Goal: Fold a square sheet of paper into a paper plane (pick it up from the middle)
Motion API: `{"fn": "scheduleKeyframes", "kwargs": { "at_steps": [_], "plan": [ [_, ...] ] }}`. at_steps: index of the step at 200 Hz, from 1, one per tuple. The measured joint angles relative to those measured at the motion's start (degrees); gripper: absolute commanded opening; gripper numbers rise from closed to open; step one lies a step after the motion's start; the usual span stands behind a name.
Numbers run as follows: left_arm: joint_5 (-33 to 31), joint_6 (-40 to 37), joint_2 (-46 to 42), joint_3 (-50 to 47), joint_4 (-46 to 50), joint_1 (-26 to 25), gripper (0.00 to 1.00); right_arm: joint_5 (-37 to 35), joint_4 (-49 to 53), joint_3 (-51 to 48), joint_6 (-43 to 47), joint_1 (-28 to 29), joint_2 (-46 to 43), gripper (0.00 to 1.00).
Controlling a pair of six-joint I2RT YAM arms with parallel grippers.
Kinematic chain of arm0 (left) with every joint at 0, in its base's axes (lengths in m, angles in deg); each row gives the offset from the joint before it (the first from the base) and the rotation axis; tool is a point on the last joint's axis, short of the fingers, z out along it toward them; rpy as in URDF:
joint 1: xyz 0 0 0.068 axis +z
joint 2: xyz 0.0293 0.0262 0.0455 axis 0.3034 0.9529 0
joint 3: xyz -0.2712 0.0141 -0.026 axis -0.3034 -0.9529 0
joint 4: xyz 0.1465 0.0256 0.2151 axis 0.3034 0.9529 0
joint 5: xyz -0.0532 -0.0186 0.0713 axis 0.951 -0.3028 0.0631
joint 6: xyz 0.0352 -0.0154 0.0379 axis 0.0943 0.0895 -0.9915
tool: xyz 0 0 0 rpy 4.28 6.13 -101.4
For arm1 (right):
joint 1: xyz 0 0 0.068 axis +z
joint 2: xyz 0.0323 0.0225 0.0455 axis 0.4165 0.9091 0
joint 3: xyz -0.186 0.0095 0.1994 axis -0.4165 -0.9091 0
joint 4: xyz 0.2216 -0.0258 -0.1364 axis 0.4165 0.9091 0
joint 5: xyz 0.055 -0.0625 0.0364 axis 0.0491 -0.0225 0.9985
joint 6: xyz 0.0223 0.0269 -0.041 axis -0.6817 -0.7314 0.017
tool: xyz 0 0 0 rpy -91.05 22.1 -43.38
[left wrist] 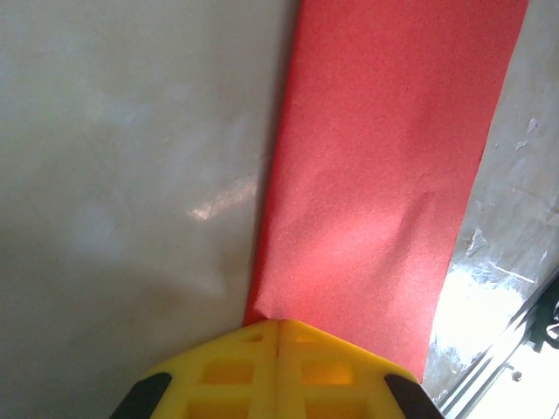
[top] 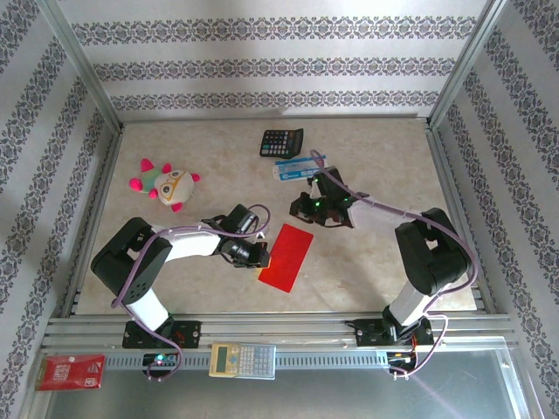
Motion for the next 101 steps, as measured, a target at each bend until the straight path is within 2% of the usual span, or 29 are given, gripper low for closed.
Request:
{"fn": "scheduleKeyframes", "kwargs": {
  "at_steps": [44, 101],
  "plan": [
    [-0.4, 1.3, 0.0, 0.0, 0.0, -0.2, 0.00, 0.0, -4.5, -3.6, -3.5, 6.2, 3.5, 0.08],
    [-1.0, 1.7, -0.2, 0.6, 0.4, -0.5, 0.00, 0.3, -8.6, -3.7, -4.7, 6.9, 8.4, 0.06]
  ]
}}
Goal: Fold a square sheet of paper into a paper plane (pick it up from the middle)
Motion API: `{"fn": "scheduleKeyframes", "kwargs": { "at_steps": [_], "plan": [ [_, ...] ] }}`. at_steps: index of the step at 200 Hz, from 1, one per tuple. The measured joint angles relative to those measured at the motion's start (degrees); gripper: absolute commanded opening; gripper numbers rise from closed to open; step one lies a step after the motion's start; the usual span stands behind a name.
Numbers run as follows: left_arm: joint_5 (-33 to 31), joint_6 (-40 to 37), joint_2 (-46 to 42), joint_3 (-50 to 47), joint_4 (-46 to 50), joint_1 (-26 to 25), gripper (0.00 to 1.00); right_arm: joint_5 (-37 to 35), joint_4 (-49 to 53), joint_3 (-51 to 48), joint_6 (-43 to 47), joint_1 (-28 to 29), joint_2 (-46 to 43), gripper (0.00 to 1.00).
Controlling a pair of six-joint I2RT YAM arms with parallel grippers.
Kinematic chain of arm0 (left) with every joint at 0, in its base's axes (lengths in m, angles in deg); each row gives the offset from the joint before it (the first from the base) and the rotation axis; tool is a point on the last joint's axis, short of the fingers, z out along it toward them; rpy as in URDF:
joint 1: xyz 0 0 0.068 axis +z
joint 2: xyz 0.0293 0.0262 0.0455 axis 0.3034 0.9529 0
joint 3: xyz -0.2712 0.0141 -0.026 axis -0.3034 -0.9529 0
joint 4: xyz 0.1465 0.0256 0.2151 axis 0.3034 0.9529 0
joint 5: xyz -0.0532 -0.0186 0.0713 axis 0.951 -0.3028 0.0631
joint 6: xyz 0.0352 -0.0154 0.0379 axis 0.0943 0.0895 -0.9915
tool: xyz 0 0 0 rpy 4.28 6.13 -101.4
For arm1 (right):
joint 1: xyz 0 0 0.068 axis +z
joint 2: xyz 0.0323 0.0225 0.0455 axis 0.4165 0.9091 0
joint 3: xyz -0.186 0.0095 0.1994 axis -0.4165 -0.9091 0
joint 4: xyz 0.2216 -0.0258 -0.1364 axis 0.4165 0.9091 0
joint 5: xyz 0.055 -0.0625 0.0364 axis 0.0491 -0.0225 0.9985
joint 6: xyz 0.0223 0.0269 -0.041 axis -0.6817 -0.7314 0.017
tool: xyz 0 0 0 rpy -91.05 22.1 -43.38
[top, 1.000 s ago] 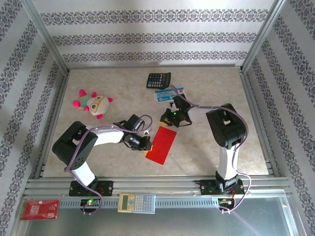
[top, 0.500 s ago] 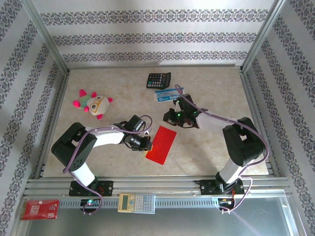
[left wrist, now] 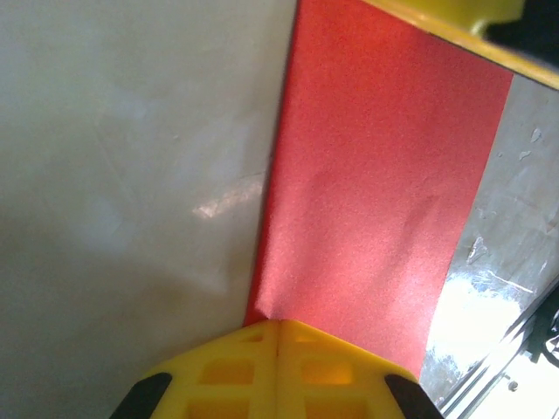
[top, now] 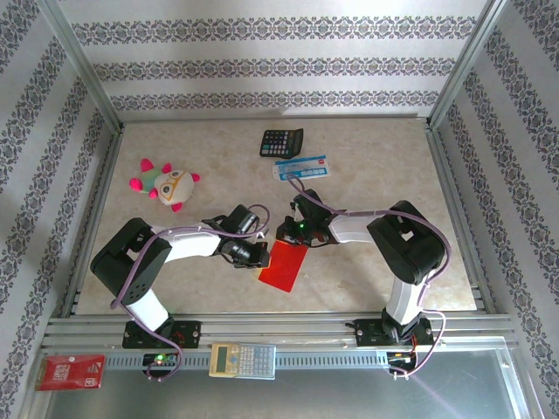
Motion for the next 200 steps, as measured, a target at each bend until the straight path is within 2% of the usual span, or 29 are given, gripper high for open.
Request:
{"fn": "scheduleKeyframes", "kwargs": {
  "at_steps": [13, 45, 70, 80, 99, 127, 143, 200],
  "plan": [
    [-0.5, 0.0, -0.1, 0.4, 0.6, -0.3, 0.01, 0.2, -0.5, 0.0, 0.3, 0.0, 0.3, 0.06],
    [-2.1, 0.2, -0.4, 1.2, 1.9, -1.0, 0.24, 1.0, -1.4, 0.0, 1.9, -0.1, 0.8, 0.04],
    [-4.2, 0.4, -3.2, 1.8, 4.5, -1.2, 0.29, 5.0, -2.4, 0.3, 5.5, -1.4, 2.1, 0.04],
    [-4.4, 0.6, -4.6, 1.8, 4.5, -0.9, 0.27, 6.1, -2.6, 0.3, 6.6, -1.8, 2.3, 0.04],
    [-3.5, 1.7, -6.2, 1.8, 3.1, 0.0, 0.14, 7.3, -2.8, 0.3, 7.9, -2.1, 2.5, 0.04],
    [0.1, 3.2, -4.2, 2.3, 0.1, 2.9, 0.03, 7.9, -2.9, 0.3, 8.7, -2.3, 2.6, 0.03],
    [1.5, 3.5, -1.6, 3.0, -1.2, 3.7, 0.00, 7.9, -2.9, 0.3, 8.9, -2.3, 2.6, 0.03],
    [5.1, 3.7, 3.7, 4.0, -3.8, 4.1, 0.00, 8.0, -2.9, 0.3, 9.5, -2.3, 2.6, 0.01]
  ]
}}
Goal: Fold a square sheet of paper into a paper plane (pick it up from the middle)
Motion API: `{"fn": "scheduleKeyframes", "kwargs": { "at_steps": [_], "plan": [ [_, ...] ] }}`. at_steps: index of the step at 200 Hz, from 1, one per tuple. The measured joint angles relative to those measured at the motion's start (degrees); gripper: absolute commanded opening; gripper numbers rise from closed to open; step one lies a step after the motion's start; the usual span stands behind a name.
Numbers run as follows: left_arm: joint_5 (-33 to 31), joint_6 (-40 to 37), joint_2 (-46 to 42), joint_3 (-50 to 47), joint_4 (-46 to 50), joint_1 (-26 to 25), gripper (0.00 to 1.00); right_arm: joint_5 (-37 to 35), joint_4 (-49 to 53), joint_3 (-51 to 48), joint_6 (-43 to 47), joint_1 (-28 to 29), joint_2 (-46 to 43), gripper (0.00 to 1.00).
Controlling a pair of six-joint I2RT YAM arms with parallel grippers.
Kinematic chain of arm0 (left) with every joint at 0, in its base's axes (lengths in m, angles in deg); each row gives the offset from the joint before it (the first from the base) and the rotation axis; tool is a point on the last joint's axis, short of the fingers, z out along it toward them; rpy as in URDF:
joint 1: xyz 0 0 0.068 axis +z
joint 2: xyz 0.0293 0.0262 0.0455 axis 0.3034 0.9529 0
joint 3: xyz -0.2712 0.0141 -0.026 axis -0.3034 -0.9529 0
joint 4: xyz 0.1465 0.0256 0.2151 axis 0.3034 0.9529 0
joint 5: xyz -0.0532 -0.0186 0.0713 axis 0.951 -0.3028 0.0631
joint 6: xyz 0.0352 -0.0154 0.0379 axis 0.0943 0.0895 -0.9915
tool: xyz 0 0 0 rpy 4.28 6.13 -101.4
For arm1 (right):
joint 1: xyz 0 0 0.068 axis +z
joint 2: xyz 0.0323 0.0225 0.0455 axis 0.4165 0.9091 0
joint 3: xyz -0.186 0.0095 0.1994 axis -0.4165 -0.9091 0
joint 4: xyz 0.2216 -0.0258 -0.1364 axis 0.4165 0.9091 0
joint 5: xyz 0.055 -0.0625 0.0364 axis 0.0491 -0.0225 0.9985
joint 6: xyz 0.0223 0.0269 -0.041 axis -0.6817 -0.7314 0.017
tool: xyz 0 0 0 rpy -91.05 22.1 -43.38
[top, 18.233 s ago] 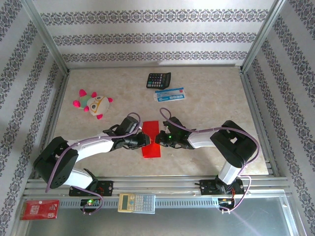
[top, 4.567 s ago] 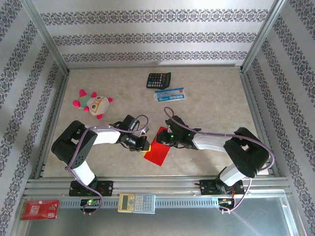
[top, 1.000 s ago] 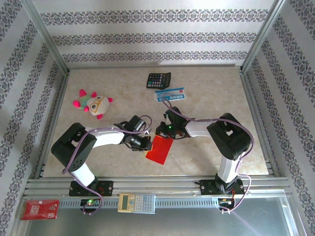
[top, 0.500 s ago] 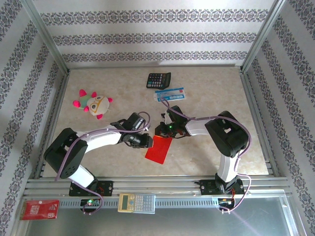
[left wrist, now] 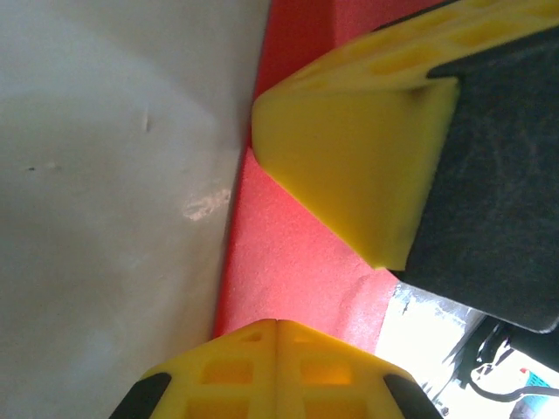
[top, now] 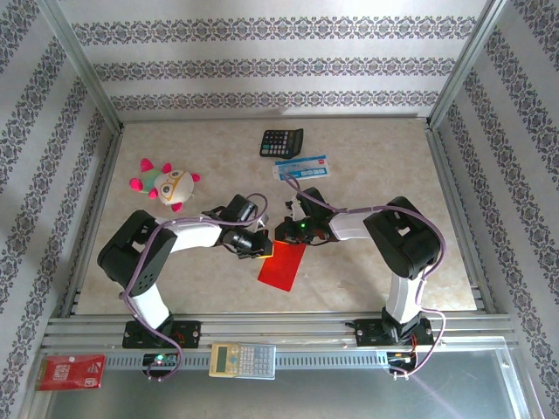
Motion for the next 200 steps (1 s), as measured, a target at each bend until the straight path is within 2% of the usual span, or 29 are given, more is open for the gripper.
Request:
{"fn": "scheduleKeyframes", "kwargs": {
  "at_steps": [48, 92, 200],
  "plan": [
    [1.5, 0.0, 0.8, -1.2, -0.2, 0.4, 0.00, -0.1, 0.0, 0.0, 0.0, 0.0, 0.0, 0.00],
    [4.0, 0.0, 0.2, -4.9, -5.8, 0.8, 0.00, -0.6, 0.0, -0.1, -1.3, 0.0, 0.0, 0.00],
    [7.6, 0.7, -6.4, -15.4, -11.1, 0.6, 0.00, -6.1, -1.9, -1.9, -6.6, 1.7, -1.5, 0.00]
  ]
}}
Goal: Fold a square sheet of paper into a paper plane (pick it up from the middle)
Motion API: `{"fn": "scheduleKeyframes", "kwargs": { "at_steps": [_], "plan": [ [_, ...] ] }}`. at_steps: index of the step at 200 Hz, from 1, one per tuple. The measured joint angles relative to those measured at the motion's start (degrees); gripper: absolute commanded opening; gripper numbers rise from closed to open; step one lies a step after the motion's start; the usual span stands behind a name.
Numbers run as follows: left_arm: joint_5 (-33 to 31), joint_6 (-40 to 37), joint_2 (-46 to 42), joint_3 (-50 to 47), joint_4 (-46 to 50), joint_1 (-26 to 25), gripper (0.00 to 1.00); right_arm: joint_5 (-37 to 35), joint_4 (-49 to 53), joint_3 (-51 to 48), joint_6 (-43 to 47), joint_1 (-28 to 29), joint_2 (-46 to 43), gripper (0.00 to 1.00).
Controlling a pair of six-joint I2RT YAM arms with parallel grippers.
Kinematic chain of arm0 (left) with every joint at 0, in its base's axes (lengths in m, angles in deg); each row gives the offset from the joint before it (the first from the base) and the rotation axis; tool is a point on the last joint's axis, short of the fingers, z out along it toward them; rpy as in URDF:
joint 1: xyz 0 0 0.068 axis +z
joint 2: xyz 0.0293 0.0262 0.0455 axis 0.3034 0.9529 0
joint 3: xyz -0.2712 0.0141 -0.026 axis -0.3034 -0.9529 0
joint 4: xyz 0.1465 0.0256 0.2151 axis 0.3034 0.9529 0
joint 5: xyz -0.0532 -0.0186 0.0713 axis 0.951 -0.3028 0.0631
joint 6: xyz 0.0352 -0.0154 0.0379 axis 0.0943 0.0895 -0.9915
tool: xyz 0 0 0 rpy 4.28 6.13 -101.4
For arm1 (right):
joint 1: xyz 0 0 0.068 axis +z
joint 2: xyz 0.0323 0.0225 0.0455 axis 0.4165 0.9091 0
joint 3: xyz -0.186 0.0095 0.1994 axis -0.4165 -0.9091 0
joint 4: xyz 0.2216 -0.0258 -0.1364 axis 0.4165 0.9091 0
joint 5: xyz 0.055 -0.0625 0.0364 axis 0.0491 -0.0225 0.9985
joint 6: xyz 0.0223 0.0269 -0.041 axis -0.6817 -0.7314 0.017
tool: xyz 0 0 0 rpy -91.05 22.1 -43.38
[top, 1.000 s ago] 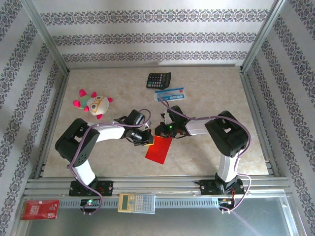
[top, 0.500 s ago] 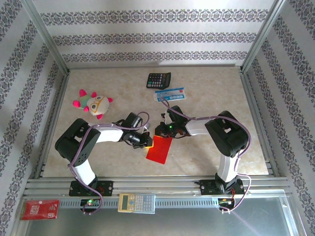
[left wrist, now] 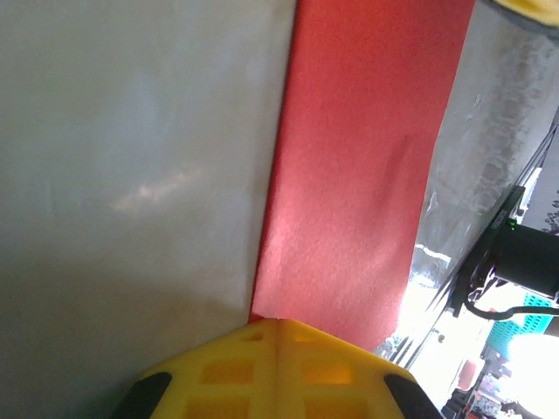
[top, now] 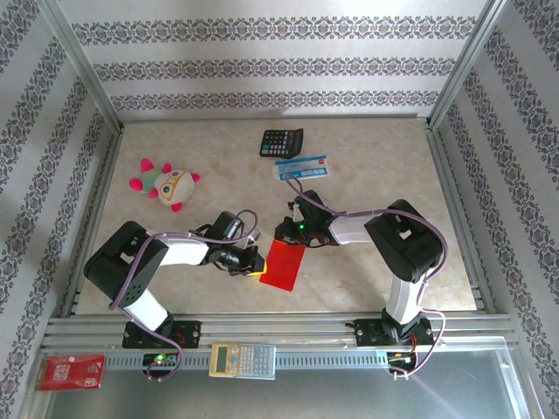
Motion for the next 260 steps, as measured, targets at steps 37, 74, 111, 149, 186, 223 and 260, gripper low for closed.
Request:
{"fn": "scheduleKeyframes", "kwargs": {
  "at_steps": [37, 74, 111, 149, 186, 223, 260],
  "plan": [
    [-0.2, 0.6, -2.1, -2.6, -1.4, -1.1, 0.00, -0.7, 0.0, 0.0, 0.0, 0.3, -0.1, 0.00],
    [-0.5, 1.9, -3.7, -4.9, -3.2, -1.6, 0.00, -0.8, 0.0, 0.0, 0.0, 0.3, -0.1, 0.00],
    [-0.9, 2.9, -5.2, -6.6, -4.2, -2.3, 0.00, -0.7, 0.5, 0.3, 0.5, 0.3, -0.1, 0.00],
    [-1.0, 4.5, -11.3, -10.2, -0.2, -3.2, 0.05, -0.1, 3.3, 2.1, 4.3, 0.3, 0.3, 0.00],
    [-5.4, 5.4, -23.5, -9.2, 7.6, -2.5, 0.22, 2.9, 8.4, 7.0, 12.8, 0.3, 2.8, 0.00],
    [-12.3, 7.7, -33.1, -8.4, 9.7, 1.3, 0.34, 5.7, 16.0, 13.6, 19.9, 0.6, 5.4, 0.03],
    [-14.4, 10.3, -26.5, -6.4, 8.3, 1.2, 0.35, 4.2, 24.0, 12.5, 23.3, -1.6, -4.4, 0.17]
  ]
}}
